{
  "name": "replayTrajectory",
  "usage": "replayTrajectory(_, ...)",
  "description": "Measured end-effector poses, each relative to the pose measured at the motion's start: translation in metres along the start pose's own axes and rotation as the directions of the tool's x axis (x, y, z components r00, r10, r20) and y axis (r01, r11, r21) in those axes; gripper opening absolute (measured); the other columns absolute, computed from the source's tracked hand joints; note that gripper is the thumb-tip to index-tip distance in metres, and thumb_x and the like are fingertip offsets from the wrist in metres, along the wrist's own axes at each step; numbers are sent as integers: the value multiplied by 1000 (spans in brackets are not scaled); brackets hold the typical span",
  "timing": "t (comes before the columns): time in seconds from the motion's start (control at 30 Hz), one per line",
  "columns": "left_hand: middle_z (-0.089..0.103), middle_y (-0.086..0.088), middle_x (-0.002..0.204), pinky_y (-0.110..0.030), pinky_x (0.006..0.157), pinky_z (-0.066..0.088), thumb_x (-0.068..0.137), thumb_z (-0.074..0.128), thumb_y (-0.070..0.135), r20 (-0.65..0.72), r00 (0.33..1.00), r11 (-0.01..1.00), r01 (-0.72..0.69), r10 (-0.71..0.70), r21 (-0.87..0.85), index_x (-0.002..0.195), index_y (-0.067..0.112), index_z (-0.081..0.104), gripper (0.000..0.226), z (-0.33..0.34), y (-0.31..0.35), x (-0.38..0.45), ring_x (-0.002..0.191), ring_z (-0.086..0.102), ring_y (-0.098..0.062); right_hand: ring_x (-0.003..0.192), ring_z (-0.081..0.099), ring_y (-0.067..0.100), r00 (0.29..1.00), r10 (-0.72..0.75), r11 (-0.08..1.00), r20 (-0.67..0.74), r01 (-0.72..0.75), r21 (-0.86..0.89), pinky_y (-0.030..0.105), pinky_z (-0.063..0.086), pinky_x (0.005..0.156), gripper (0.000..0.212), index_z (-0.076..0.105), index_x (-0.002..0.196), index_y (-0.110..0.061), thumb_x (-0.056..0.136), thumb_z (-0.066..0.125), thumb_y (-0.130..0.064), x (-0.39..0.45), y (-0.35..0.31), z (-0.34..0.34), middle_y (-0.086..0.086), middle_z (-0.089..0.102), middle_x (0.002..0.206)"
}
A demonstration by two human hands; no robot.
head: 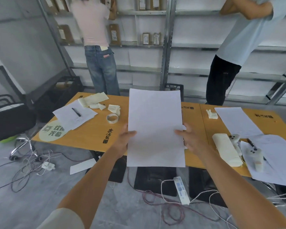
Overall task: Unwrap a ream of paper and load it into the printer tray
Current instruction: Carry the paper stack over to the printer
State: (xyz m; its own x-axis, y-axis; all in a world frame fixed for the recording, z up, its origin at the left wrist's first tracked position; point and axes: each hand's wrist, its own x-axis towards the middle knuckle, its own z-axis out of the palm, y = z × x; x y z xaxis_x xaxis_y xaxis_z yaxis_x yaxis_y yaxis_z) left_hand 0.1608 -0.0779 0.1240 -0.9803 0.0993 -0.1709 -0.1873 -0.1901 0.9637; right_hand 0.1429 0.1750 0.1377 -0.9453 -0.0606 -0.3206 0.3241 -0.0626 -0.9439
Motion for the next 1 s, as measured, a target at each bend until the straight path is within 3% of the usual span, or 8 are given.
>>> replayTrajectory(0.13, 70, 1, 105, -30, 71, 57, 85, 53, 3, -103, 993, 999, -50, 51, 11, 111, 27, 58, 36, -46, 11, -5, 96, 66, -24, 89, 62, 25, 994, -62, 995, 89, 68, -69, 32, 50, 68, 39, 48, 121, -16, 86, 58, 0, 25, -10, 48, 8, 63, 104)
replayTrajectory(0.3, 65, -14, 114, -54, 85, 53, 75, 59, 9, -297, 952, 994, -100, 81, -52, 112, 23, 60, 40, -130, 22, -17, 98, 64, -37, 92, 60, 29, 967, -82, 985, 240, 115, -128, 26, 49, 59, 37, 50, 120, -9, 85, 59, 2, 62, -20, 140, 12, 62, 107)
replayTrajectory(0.47, 62, -13, 106, -41, 70, 57, 81, 57, 1, -464, 880, 982, -163, 98, -101, 128, 14, 45, 50, -232, 40, -42, 83, 65, -25, 82, 62, 19, 910, -80, 974, 407, 158, -162, 30, 51, 65, 34, 50, 116, -13, 86, 58, 2, 91, -28, 264, 3, 63, 97)
replayTrajectory(0.57, 68, -3, 94, -31, 60, 57, 73, 57, 6, -530, 838, 976, -202, 131, -79, 123, 16, 49, 52, -301, 48, -66, 73, 70, -14, 88, 62, 24, 876, -60, 964, 478, 176, -201, 32, 51, 67, 39, 50, 121, -7, 85, 59, 3, 102, -24, 347, 7, 64, 102)
replayTrajectory(0.7, 66, -4, 96, -31, 66, 58, 73, 58, 8, -612, 775, 969, -241, 155, -60, 108, 19, 55, 37, -386, 55, -106, 76, 69, -14, 89, 60, 28, 831, -24, 958, 556, 179, -226, 32, 51, 69, 31, 54, 110, -12, 84, 57, 5, 102, -15, 457, 11, 64, 101)
replayTrajectory(0.83, 67, -6, 98, -40, 75, 56, 72, 61, 12, -707, 693, 968, -246, 142, -46, 113, 19, 55, 41, -462, 58, -153, 83, 65, -24, 90, 60, 30, 759, 23, 942, 651, 201, -268, 32, 51, 69, 32, 54, 113, -9, 85, 57, 5, 92, -1, 560, 17, 62, 110)
replayTrajectory(1.0, 67, -4, 96, -33, 70, 57, 72, 61, 12, -823, 556, 958, -282, 118, -54, 115, 22, 54, 44, -536, 61, -225, 75, 69, -16, 79, 60, 23, 628, 82, 926, 774, 239, -292, 23, 51, 60, 40, 48, 125, 0, 86, 53, 9, 61, 19, 676, 12, 59, 106)
